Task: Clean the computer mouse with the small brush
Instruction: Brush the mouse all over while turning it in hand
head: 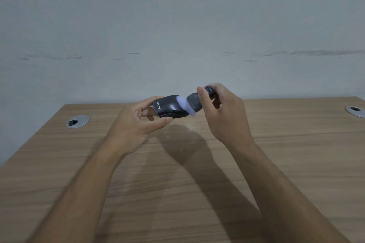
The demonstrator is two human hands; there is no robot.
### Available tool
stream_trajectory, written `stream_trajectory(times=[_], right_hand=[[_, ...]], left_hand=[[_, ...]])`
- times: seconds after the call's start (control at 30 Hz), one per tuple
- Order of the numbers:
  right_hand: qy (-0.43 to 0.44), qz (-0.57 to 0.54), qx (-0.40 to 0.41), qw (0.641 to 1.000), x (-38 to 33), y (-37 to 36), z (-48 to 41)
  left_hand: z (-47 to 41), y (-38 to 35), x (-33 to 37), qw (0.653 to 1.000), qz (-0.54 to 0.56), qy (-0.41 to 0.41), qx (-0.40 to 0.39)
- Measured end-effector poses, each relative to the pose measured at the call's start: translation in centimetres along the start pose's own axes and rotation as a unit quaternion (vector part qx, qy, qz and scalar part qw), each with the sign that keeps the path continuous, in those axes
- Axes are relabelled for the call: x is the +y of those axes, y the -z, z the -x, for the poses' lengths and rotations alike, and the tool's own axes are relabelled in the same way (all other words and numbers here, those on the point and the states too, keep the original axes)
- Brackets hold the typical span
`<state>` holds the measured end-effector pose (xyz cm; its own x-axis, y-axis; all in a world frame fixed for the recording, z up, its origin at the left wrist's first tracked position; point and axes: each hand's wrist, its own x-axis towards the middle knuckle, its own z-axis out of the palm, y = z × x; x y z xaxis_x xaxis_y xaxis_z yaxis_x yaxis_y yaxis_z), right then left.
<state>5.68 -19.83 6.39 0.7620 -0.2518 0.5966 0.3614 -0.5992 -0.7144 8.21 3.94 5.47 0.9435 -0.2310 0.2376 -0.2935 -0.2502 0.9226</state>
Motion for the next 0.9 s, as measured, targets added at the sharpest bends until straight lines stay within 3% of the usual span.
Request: stream_trajectory(times=[0.13,0.3,0.5,0.67,0.83,0.9], right_hand=[[-0.010,-0.018,0.015,1.000,-0.3,-0.6,0.5],[0.066,-0.016,-0.081,0.994,-1.8,-0.1,0.4],[0.073,0.035,-0.016,0.997,-1.1,-0.1,0.1],[0.138,0.014,-0.112,0.984,-2.8,0.3,0.3],[0.127,0.062,-0.035,0.989,-2.1,0.0,0.2],[0.137,0.034,-0.048,0.989,-2.8,0.2,0.2]], left_hand=[[0.7,-1.3,0.6,0.999,-0.031,-0.007,-0.015],[0.7,-1.4,1.3,0.994,-0.109,-0.003,-0.004],[0.4,-2.2,1.6,0.975,-0.218,-0.032,0.021],[0.5,-2.1,2.3,0.968,-0.249,-0.024,0.031],[0.8,-2.2,2.6,0.962,-0.267,-0.046,0.025],[0.9,-2.3,2.8,0.958,-0.286,-0.031,0.020]])
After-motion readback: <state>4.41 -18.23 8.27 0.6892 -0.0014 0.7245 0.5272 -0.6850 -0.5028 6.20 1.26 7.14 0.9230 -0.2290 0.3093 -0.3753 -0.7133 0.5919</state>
